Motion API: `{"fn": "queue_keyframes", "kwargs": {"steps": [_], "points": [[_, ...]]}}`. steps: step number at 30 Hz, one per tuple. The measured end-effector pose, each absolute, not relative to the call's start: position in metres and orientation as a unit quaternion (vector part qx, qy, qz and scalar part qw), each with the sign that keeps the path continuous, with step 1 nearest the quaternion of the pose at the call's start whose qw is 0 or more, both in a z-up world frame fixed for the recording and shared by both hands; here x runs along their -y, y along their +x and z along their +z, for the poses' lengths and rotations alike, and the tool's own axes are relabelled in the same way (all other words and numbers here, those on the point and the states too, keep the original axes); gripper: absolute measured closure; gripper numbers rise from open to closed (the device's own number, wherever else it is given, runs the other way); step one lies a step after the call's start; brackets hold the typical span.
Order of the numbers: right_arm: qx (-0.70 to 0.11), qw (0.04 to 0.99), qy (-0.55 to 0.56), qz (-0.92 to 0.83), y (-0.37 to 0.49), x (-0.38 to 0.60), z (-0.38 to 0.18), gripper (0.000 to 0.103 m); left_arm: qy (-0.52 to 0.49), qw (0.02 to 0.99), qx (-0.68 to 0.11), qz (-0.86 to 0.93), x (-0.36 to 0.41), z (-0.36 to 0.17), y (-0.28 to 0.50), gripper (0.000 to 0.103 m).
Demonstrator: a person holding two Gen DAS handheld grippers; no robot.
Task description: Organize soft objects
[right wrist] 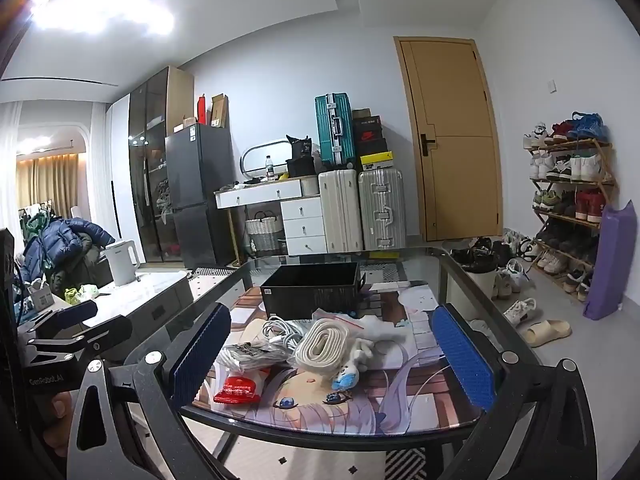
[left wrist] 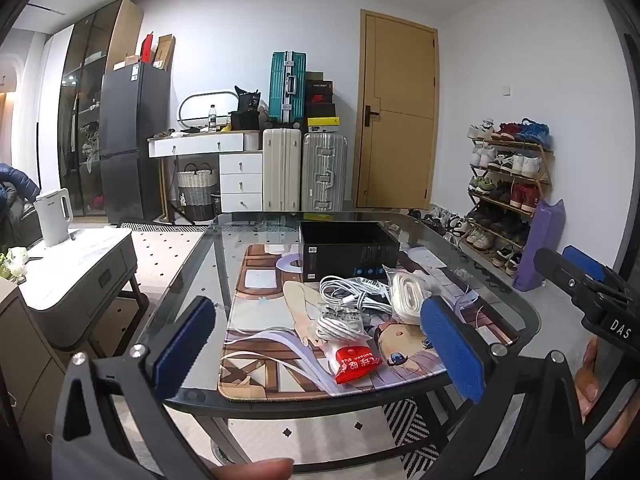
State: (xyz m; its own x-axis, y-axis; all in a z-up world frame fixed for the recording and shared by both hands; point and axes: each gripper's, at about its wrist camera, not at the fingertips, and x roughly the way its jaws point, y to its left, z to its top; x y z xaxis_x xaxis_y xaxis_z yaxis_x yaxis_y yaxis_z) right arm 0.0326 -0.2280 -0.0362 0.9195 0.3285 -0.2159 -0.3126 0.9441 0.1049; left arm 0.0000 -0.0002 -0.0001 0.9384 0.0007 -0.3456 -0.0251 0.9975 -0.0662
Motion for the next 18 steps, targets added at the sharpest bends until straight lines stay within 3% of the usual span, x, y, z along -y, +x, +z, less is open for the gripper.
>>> {"fn": "queue_keyframes", "kwargs": {"steps": [18], "points": [[-0.119,0.979,0.035,0.16,0.0369,0.2273,-0.0385,0.0,-0.035,0.984,-0.175,0.006,0.0001,-0.0003,0.0,0.0]]}}
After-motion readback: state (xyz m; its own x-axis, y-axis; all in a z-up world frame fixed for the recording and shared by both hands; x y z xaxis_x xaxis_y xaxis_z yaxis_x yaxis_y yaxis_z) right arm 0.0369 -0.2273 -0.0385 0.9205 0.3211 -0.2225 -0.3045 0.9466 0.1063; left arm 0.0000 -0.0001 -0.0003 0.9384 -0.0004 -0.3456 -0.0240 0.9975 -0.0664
